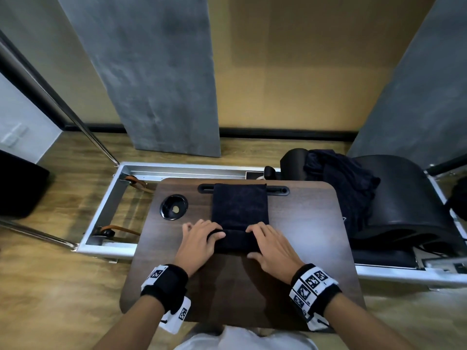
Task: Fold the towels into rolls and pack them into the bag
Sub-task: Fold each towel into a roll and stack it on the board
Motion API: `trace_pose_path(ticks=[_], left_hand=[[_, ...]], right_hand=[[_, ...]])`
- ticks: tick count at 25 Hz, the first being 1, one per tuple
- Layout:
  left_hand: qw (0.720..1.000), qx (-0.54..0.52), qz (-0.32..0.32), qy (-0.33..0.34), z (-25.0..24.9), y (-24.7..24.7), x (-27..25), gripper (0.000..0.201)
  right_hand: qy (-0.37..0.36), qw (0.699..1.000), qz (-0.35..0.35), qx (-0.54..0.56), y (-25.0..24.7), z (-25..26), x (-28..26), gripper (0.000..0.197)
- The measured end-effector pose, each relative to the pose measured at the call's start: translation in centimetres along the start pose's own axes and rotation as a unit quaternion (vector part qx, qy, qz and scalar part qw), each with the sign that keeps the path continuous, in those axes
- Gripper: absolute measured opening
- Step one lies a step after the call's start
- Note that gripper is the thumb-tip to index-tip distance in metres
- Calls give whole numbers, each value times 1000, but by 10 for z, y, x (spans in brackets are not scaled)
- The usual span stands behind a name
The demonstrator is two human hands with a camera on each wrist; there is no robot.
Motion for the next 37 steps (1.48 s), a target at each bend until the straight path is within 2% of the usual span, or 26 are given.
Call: trace_pose_path(ticks=[3, 6, 10, 13, 16, 18, 19, 21, 23, 26, 28, 30, 32, 34, 36, 37], left_hand=[[1000, -11, 2, -14, 3, -2, 11, 25], [999, -22, -21, 20, 1, -7, 7, 32], [994, -69, 56, 68, -3, 0, 1, 54], [990, -109, 85, 34, 6, 5, 8, 42], [982, -156, 98, -33, 21, 7, 15, 39], [977, -186, 91, -45, 24, 7, 19, 39], [976, -199, 77, -42, 23, 5, 21, 37], [971, -231, 43, -40, 21, 0, 22, 31], [960, -275, 23, -52, 25, -2, 23, 32], [936, -332, 63, -102, 34, 0, 22, 46], [914, -372, 98, -126, 35, 2, 23, 49], [901, -402, 103, -128, 33, 4, 29, 48], [905, -397, 84, -130, 32, 6, 37, 41], [922, -362, 49, -132, 33, 5, 46, 35], [937, -324, 23, -131, 33, 3, 56, 47], [942, -307, 19, -135, 34, 3, 61, 56]], right_hand=[[5, 999, -35, 2, -6, -4, 3, 36], [22, 998, -61, -11, -14, -6, 12, 22], [99, 993, -45, 53, -16, -15, 27, 16], [130, 981, -57, 136, -20, -22, 30, 3], [123, 973, -39, 192, -17, -23, 21, 40], [113, 979, -22, 166, -12, -26, 15, 61], [110, 982, -22, 151, -10, -29, 13, 65], [119, 980, -25, 159, -10, -34, 13, 64], [145, 965, -34, 218, -11, -42, 13, 55], [188, 936, -75, 287, -13, -50, 13, 38], [224, 918, -103, 311, -14, -54, 14, 35], [259, 899, -126, 329, -16, -56, 15, 35], [290, 877, -142, 356, -16, -57, 17, 36], [301, 867, -161, 363, -14, -55, 15, 33], [296, 859, -180, 378, -13, -54, 11, 39], [294, 850, -185, 395, -11, -55, 9, 48]])
Point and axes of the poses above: each hand's wrist, its own x-axis towards the middle knuckle, its own y-axis out of the palm, z = x × y, the point moved 8 cm from there along x, towards the middle knuckle, and after that the axes turned 2 degrees about -z, right-handed, at the moved point
